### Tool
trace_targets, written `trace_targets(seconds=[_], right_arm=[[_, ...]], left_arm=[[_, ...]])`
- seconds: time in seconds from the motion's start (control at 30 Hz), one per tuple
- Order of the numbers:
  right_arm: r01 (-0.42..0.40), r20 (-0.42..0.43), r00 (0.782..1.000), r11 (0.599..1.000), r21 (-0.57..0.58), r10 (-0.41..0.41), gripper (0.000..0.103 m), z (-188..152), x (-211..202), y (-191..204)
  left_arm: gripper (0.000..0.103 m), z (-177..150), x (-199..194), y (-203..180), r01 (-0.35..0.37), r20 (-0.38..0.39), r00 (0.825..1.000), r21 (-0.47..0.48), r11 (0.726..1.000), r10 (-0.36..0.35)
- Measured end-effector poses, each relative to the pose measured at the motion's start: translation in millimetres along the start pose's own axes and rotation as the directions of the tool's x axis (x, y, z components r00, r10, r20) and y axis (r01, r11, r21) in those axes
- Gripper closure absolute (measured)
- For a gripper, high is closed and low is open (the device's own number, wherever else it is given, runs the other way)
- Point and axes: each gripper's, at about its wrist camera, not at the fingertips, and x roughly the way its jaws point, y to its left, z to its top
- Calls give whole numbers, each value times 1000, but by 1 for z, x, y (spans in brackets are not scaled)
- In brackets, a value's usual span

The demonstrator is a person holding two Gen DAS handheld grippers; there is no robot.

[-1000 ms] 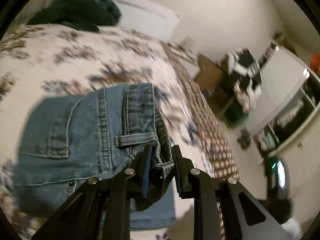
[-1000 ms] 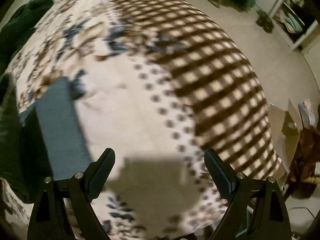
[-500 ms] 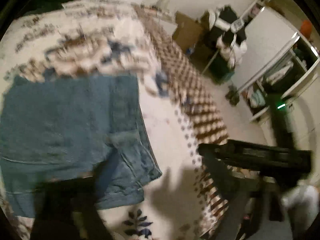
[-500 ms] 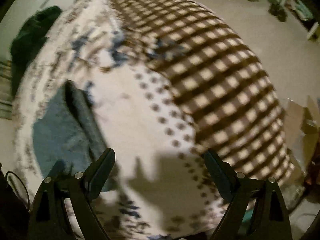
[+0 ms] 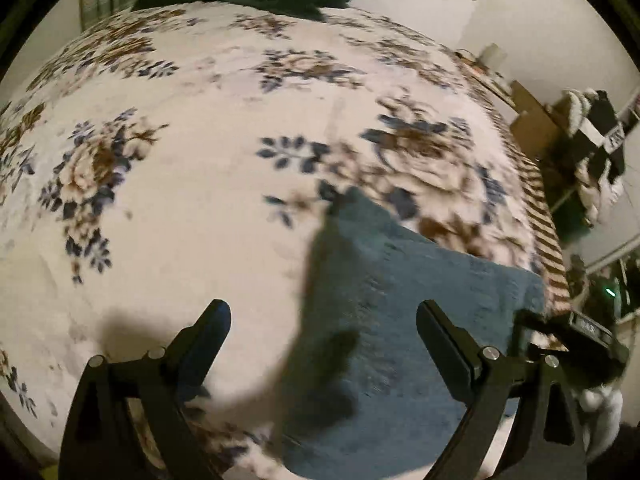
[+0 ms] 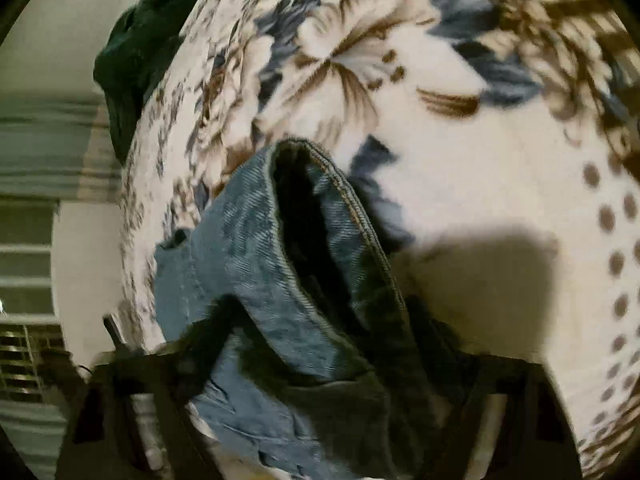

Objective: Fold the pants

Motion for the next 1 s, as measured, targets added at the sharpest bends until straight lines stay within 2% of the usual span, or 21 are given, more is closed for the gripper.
trace_targets(seconds=[0.03, 0.07, 0.23, 0.3, 0.4, 0.47, 0.53, 0.57, 0.6, 0.67, 0.73, 0.77, 0.83, 0.9, 0.93, 0.97, 1.0], right_arm=[[33, 49, 998, 999, -8, -33, 66, -4, -8, 3], [40, 86, 996, 999, -23, -38, 83, -11, -16, 7], [101, 172, 980, 994, 29, -105, 87, -39, -51, 5], [133, 163, 977, 990, 55, -140, 87, -42, -55, -6], [100, 122, 986, 989, 112, -113, 87, -40, -47, -28], [105, 122, 986, 989, 103, -117, 87, -35, -44, -29], [103, 124, 986, 990, 100, -115, 87, -30, -41, -28], [97, 124, 986, 990, 103, -110, 87, -29, -41, -28], [89, 130, 986, 991, 103, -102, 87, -29, -45, -31], [79, 156, 984, 994, 76, -90, 87, -28, -50, -25], [79, 191, 978, 996, 45, -86, 89, -28, -59, -19], [86, 199, 976, 995, 40, -93, 89, -27, -60, -19], [105, 151, 982, 993, 50, -112, 87, -23, -52, -28], [130, 92, 987, 991, 34, -132, 66, -16, -44, -31], [130, 77, 988, 991, 24, -132, 62, -12, -44, -31], [105, 90, 990, 994, 14, -106, 49, -7, -48, -30], [91, 102, 991, 996, 12, -92, 34, -4, -52, -30]], left_arm=[[8, 3, 4, 2, -4, -6, 1000, -6, 1000, 4], [8, 6, 7, 2, 2, -7, 1000, -9, 1000, -2], [8, 28, 35, -6, 61, -43, 997, -15, 998, -61], [8, 39, 55, -10, 100, -78, 992, -38, 994, -103], [8, 51, 93, -17, 119, -159, 979, -59, 991, -126], [11, 58, 120, -15, 146, -215, 963, -92, 985, -163], [39, 64, 135, -9, 206, -206, 950, -144, 968, -233], [83, 67, 136, -7, 225, -195, 948, -154, 962, -253], [88, 71, 139, -4, 244, -195, 942, -159, 957, -272], [94, 75, 136, 2, 263, -163, 943, -173, 949, -291], [94, 79, 135, 13, 261, -140, 947, -194, 946, -290], [91, 81, 137, 20, 264, -142, 943, -227, 937, -300], [91, 85, 140, 40, 277, -140, 931, -335, 901, -338], [80, 83, 135, 49, 270, -160, 924, -368, 890, -346], [74, 81, 127, 50, 279, -161, 921, -365, 888, -356], [55, 79, 121, 48, 298, -155, 916, -352, 888, -369], [27, 78, 117, 45, 305, -155, 916, -332, 893, -370]])
